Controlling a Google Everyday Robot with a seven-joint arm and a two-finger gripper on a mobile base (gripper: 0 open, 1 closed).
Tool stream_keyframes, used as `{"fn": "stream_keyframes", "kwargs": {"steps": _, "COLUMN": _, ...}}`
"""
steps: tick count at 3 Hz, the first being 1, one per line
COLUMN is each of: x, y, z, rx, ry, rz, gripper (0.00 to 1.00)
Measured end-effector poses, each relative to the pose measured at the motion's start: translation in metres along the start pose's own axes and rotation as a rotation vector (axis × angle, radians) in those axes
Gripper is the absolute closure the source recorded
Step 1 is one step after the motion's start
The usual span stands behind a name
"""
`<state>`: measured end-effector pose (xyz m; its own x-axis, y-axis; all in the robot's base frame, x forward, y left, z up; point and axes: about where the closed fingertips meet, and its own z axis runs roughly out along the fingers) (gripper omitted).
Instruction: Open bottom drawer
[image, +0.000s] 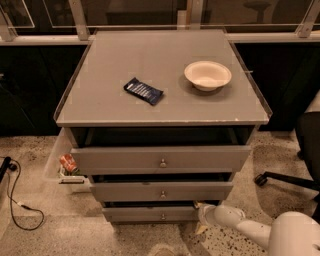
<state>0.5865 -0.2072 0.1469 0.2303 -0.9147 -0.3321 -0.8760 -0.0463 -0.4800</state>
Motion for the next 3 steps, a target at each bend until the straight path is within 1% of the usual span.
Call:
{"fn": "stream_keyframes", "kwargs": {"steps": 1, "x": 0.0023, "y": -0.0019, "z": -0.0001, "rx": 0.002, "ry": 0.003, "rz": 0.000, "gripper": 0.00}}
{"fn": "stream_keyframes", "kwargs": {"steps": 2, "x": 0.0022, "y": -0.0019, "z": -0.0001, "rx": 0.002, "ry": 0.003, "rz": 0.000, "gripper": 0.19}}
{"fn": "stream_keyframes", "kwargs": {"steps": 3, "x": -0.0075, "y": -0.0029, "z": -0.0015, "rx": -0.005, "ry": -0.015, "rz": 0.001, "gripper": 0.42}}
